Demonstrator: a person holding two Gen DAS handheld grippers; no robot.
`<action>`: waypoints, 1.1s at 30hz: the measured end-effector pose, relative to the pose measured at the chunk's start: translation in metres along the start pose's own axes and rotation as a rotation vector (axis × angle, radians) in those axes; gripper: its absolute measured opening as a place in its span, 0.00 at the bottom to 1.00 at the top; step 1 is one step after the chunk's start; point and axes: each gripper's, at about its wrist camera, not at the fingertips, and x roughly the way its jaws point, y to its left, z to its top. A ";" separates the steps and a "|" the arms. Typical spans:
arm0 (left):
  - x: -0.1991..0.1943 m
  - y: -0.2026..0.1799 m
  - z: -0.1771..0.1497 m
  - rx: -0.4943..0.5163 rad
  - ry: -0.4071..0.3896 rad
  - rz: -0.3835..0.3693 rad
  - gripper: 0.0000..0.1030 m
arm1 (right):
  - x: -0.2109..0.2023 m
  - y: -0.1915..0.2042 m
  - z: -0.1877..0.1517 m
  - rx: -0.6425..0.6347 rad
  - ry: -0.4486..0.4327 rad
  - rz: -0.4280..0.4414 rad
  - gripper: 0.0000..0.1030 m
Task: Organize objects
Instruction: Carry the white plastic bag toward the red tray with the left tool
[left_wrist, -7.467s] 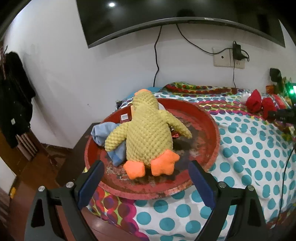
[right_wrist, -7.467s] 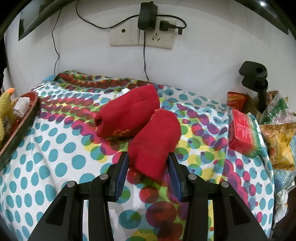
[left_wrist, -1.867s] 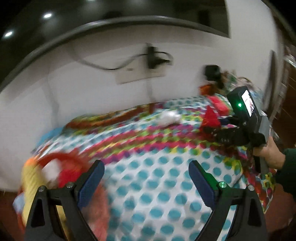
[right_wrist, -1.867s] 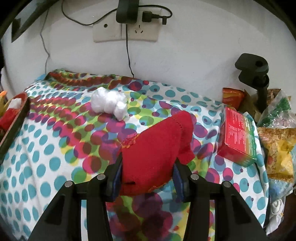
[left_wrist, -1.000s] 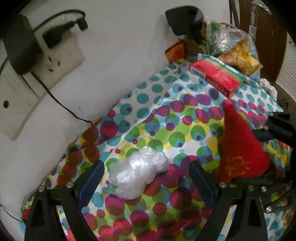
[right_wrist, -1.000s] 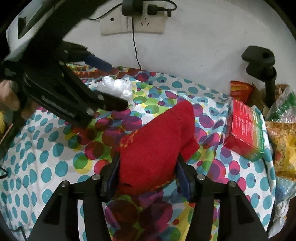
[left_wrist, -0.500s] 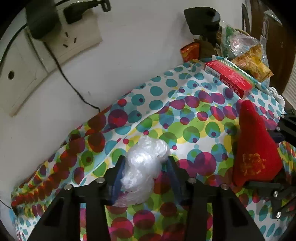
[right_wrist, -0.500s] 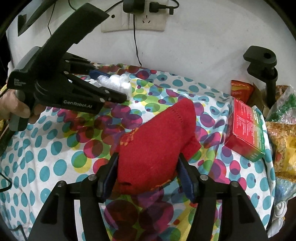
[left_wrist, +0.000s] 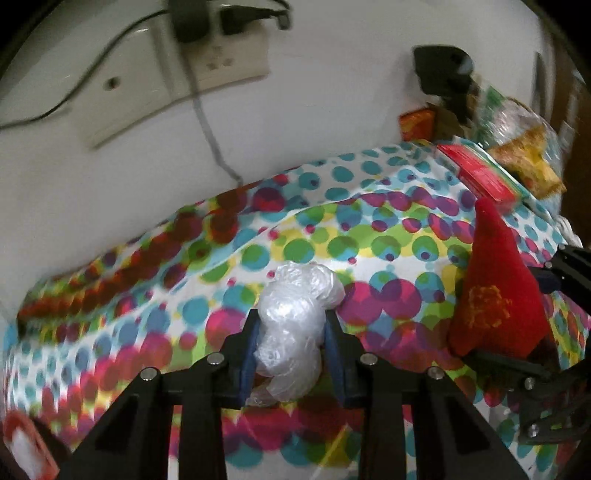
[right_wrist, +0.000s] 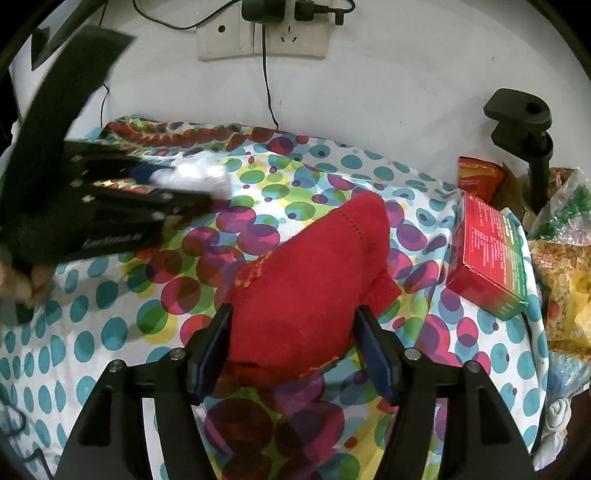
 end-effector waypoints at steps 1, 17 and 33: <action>-0.003 -0.001 -0.004 -0.020 -0.004 0.022 0.32 | 0.001 0.000 0.000 0.002 0.002 -0.002 0.63; -0.016 0.013 -0.034 -0.262 0.010 0.098 0.32 | 0.001 0.003 0.000 0.006 0.008 -0.009 0.63; -0.022 0.012 -0.038 -0.278 0.002 0.102 0.31 | -0.003 0.013 0.001 -0.036 -0.011 -0.047 0.41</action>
